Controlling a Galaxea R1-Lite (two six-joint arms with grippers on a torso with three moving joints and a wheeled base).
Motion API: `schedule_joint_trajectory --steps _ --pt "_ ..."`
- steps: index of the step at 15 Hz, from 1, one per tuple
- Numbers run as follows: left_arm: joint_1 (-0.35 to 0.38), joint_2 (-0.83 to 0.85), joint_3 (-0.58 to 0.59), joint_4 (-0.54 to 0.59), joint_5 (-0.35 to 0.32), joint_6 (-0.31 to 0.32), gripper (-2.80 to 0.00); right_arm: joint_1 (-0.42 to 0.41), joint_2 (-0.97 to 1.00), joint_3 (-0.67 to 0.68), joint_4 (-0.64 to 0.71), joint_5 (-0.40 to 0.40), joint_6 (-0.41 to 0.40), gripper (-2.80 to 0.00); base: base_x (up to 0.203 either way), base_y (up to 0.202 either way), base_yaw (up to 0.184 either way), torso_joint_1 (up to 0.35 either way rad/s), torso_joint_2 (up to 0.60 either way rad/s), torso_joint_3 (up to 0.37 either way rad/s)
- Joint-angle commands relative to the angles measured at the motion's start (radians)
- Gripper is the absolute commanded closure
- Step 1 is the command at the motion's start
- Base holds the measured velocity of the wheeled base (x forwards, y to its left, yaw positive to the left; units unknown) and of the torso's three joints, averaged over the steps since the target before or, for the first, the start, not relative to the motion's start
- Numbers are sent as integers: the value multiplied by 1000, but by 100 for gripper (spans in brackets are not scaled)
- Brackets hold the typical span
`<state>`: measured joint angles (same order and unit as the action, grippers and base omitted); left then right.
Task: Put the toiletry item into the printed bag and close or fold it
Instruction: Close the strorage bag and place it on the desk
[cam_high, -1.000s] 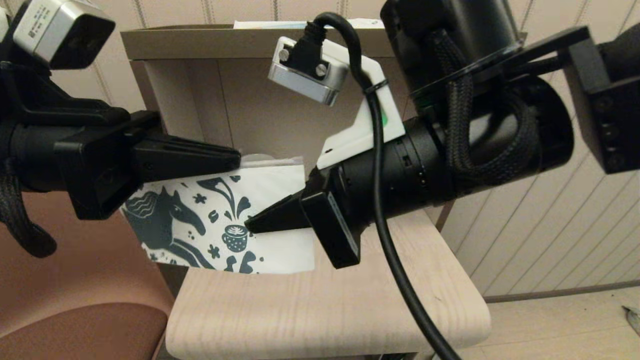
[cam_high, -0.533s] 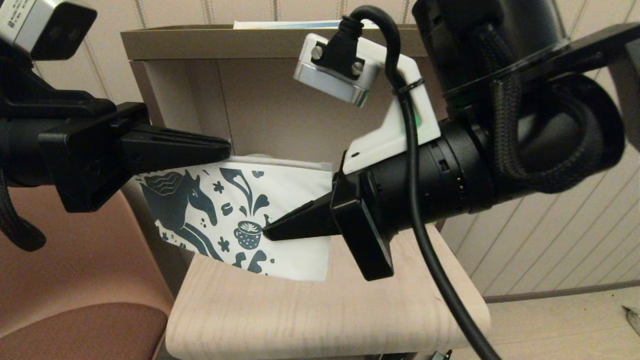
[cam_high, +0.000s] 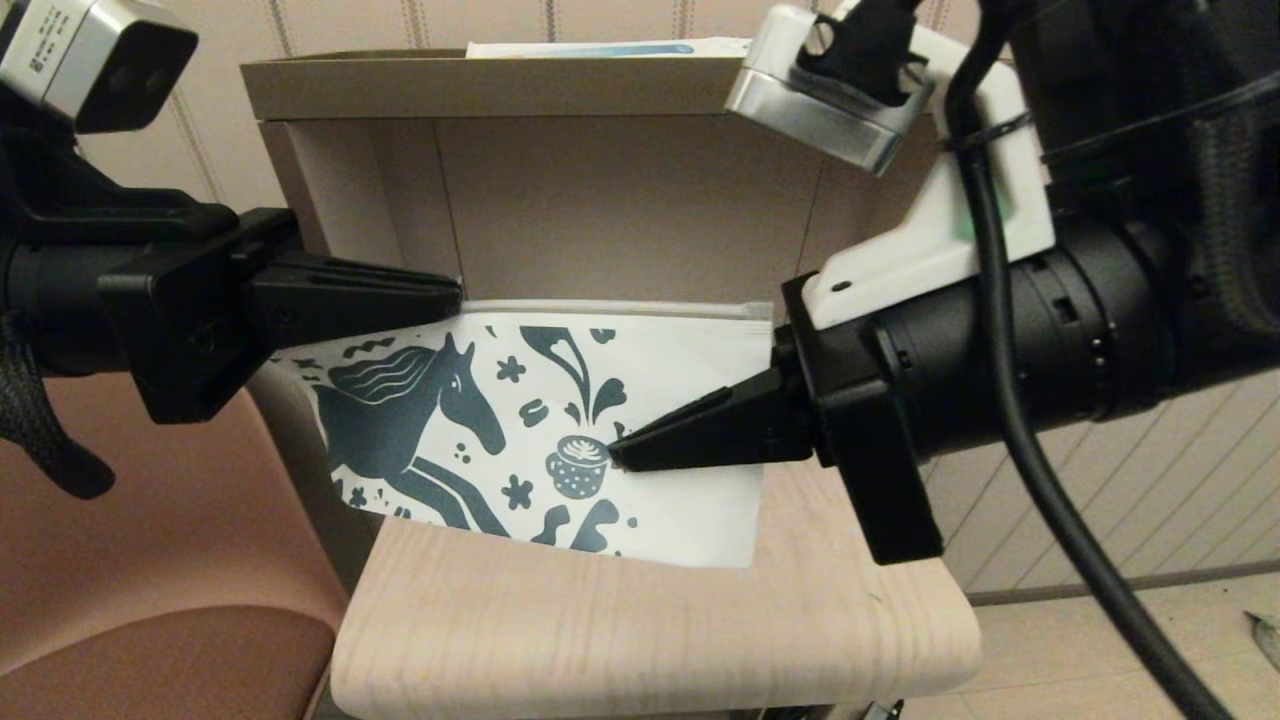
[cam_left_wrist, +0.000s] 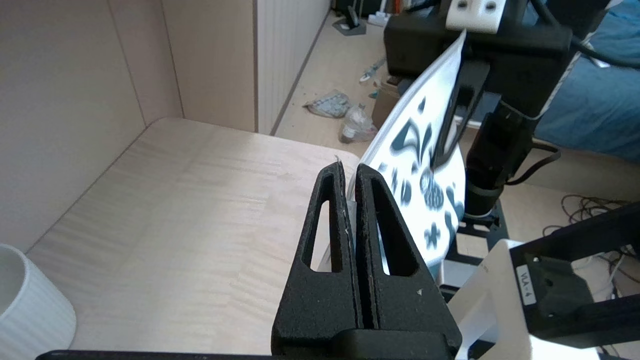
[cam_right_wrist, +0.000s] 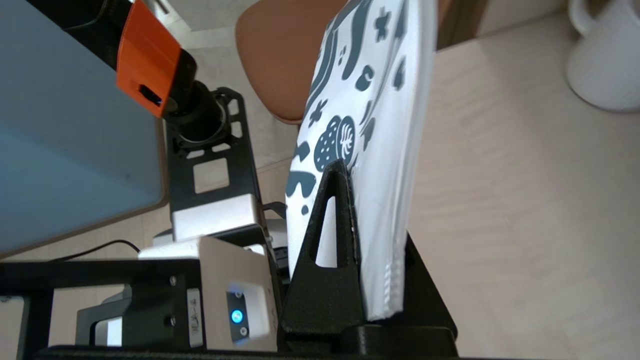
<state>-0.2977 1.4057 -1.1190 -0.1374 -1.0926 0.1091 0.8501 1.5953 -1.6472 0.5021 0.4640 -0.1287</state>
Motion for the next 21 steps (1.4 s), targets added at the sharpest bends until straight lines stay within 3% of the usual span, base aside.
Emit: schedule_joint_trajectory --steps 1,7,14,21 --pt "0 6 8 -8 -7 1 0 -6 -42 26 -1 4 -2 0 0 0 0 0 0 0" --pt "0 19 10 -14 -6 4 0 -15 -156 130 -1 -5 -6 0 0 0 0 0 0 0" --pt "0 21 10 -14 -6 6 0 -109 -275 256 -1 -3 -8 0 0 0 0 0 0 0" --pt "0 30 8 -16 -6 6 0 -143 -296 313 -28 -1 -9 0 0 0 0 0 0 0"
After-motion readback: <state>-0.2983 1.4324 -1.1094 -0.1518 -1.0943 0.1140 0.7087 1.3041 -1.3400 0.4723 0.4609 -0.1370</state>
